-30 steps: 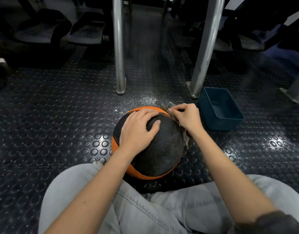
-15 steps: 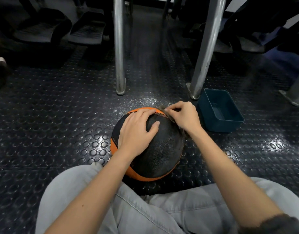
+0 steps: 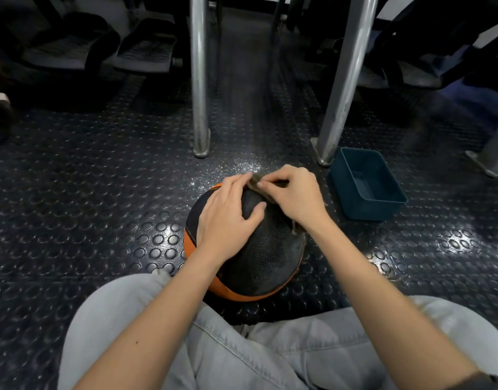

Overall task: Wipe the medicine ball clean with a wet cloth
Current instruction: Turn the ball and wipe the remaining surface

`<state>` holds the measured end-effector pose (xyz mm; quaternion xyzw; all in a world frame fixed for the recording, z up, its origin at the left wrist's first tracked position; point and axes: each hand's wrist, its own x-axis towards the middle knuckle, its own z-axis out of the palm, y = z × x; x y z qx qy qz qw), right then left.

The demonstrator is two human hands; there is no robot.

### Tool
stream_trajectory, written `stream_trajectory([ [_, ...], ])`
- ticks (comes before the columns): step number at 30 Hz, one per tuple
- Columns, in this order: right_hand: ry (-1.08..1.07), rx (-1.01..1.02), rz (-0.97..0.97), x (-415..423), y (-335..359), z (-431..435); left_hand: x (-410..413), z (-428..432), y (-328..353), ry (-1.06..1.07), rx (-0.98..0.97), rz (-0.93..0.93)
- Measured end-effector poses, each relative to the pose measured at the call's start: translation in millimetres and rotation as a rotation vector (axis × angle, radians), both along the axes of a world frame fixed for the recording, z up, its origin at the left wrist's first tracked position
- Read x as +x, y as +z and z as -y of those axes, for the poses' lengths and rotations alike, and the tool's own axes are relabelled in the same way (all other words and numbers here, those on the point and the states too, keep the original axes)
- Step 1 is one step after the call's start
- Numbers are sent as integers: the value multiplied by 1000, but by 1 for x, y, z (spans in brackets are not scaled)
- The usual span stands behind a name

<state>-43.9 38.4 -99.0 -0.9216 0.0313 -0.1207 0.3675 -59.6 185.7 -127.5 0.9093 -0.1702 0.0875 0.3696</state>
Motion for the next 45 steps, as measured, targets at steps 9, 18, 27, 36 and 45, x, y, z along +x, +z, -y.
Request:
stream_trajectory([
  [9, -120, 302, -32, -30, -29, 44, 11, -2, 0, 53, -30, -128],
  [18, 168, -19, 19, 8, 4, 0, 11, 1, 1, -13, -40, -134],
  [27, -11, 119, -7, -15, -14, 45, 12, 1, 1, -1, -54, -151],
  [36, 118, 4, -24, -6, -6, 28, 10, -13, -4, -9, -155, -174],
  [45, 62, -18, 2, 7, -5, 26, 12, 0, 0, -25, -70, -131],
])
